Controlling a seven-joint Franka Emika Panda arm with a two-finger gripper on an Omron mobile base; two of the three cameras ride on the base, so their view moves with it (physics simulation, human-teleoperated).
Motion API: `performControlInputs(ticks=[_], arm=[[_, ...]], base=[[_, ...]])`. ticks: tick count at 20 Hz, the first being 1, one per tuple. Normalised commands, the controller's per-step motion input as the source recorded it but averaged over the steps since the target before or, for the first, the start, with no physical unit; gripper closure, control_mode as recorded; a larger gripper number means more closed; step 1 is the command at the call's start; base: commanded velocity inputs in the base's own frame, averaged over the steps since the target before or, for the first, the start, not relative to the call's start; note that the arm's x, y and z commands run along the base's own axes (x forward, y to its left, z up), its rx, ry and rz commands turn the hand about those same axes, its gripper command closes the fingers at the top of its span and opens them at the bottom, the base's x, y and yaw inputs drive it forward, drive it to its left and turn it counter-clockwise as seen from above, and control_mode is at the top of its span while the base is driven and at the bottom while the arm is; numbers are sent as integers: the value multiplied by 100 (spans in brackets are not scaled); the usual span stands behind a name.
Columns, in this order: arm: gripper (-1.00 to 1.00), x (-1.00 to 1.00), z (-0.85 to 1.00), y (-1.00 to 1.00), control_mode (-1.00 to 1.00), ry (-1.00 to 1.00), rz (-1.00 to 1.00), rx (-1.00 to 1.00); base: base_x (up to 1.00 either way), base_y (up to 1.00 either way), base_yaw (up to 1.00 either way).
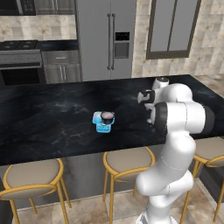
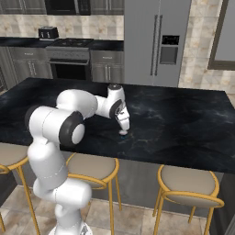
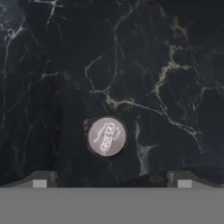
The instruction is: Stack the yogurt containers by placing the smaller containers on top of the larger containers.
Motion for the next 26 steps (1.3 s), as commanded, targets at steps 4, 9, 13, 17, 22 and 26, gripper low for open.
performControlInputs(ticks=[4,9,13,17,22,26], arm=[[-100,5,-24,-10,-100,0,1,0],[-100,1,-22,-4,-100,0,0,0],[-100,8,-19,0,-100,0,0,0],[-100,7,-19,0,-100,1,0,0],[-100,4,-25,-3,-100,1,1,0],[-100,5,-25,-5,-100,1,0,0]], base=[[0,0,0],[0,0,0],[0,0,0],[0,0,0],[0,0,0],[0,0,0]])
